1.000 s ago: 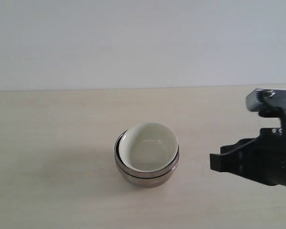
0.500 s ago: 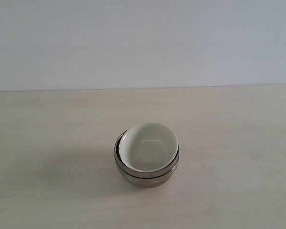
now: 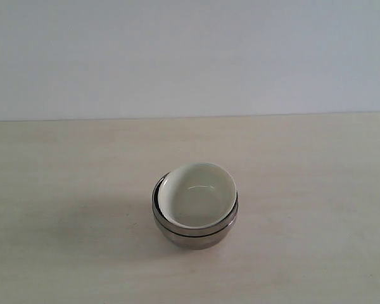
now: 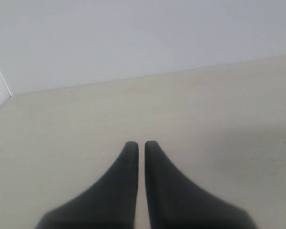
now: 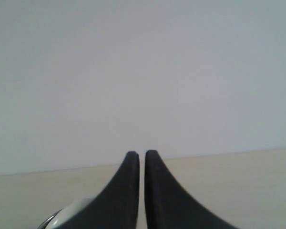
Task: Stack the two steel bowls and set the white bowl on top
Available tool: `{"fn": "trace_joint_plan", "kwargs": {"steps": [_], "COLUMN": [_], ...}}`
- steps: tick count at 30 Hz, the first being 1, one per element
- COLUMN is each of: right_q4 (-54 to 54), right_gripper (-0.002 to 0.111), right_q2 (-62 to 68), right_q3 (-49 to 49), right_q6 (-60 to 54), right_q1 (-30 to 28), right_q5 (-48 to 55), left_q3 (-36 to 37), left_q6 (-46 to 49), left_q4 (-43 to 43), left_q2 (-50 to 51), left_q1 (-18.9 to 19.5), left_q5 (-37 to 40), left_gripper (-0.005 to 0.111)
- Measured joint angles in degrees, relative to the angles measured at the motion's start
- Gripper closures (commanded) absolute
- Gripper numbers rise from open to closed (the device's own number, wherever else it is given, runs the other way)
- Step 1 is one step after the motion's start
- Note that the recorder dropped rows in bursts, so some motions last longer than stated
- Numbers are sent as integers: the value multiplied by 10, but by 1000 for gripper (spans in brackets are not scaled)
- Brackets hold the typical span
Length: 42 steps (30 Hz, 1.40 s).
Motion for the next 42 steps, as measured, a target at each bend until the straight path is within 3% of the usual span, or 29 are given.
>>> {"fn": "trace_joint_plan", "kwargs": {"steps": [14,18,22,25,38,42], "right_q4": [-7,-117,-319,-396,-433,-436], "right_gripper": [108,108,108,108,108,108], "right_q2": [0,0,0,0,0,-15], "right_q3": [0,0,0,0,0,0], "right_q6": [0,62,229,304,333,333], "right_q1": [0,0,0,0,-1,-30], "right_q5": [57,93,138,187,310,319], "left_q3": [0,0,0,0,0,0], "left_q6": [0,0,0,0,0,0], "left_q4": [0,0,0,0,0,0], "left_q2": [0,0,0,0,0,0], "left_q1": [0,0,0,0,0,0], "left_q5": [0,0,0,0,0,0], "left_gripper": [103,103,103,103,103,103]}}
